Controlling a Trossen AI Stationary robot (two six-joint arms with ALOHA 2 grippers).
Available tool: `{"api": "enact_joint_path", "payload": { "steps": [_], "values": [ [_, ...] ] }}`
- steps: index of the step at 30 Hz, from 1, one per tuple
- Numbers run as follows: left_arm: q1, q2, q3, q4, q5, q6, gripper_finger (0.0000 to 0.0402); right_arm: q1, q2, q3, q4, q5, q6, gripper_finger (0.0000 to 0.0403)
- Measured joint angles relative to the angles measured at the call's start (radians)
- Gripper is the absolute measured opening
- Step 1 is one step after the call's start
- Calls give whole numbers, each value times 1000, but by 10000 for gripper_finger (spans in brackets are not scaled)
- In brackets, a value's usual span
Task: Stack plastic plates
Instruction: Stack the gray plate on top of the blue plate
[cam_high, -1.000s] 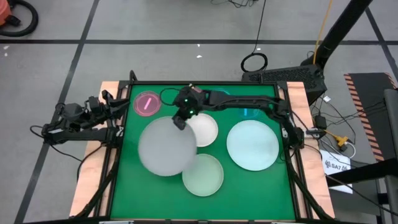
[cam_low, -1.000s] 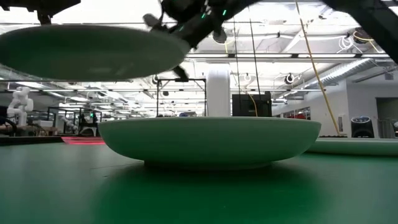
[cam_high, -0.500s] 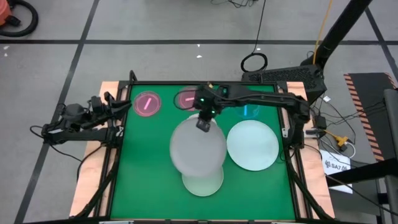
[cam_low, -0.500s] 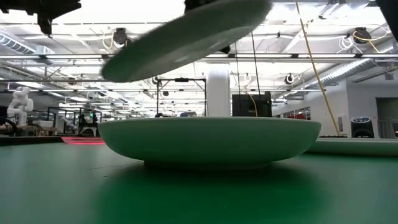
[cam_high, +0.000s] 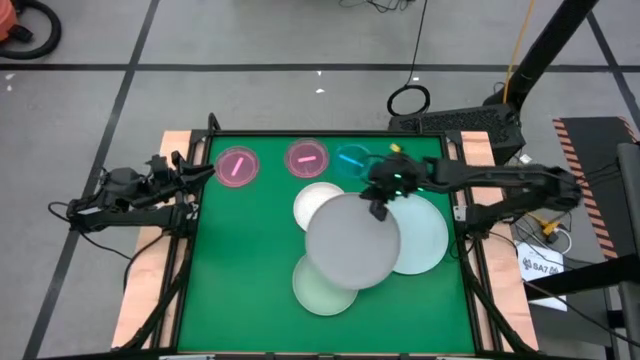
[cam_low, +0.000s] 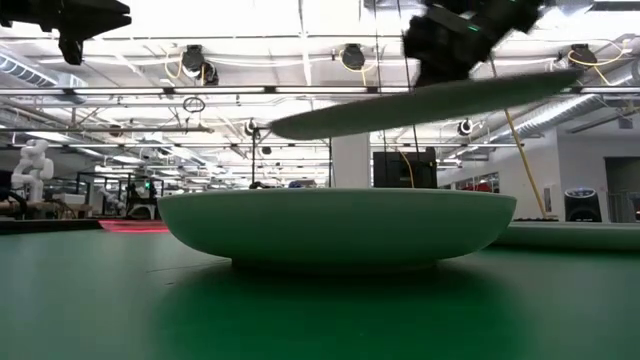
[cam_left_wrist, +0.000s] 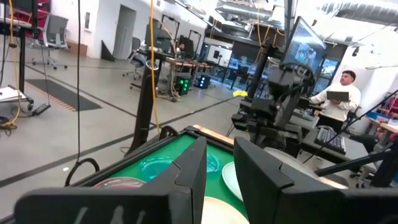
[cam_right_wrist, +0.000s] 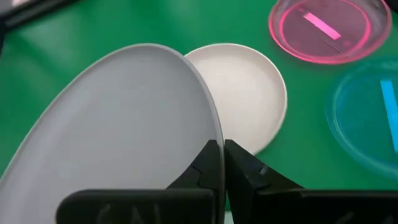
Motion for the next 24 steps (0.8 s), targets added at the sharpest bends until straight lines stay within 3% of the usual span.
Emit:
{"api": "enact_joint_path", "payload": {
  "steps": [4, 9, 12, 19, 24],
  "values": [
    [0, 0, 0, 1, 0, -16, 88, -25, -182, -191, 72, 2, 29, 3],
    [0, 0, 0, 1, 0, -41, 88, -60, -394, -330, 67, 38, 62, 3],
    [0, 0, 0, 1, 0, -55, 88, -81, -499, -351, -13, 76, 75, 3],
    [0, 0, 0, 4, -32, -87, 88, -115, -626, -353, -314, 282, 133, 3],
    [0, 0, 0, 5, -38, -105, 88, -117, -638, -355, -334, 334, 196, 4]
  ]
}}
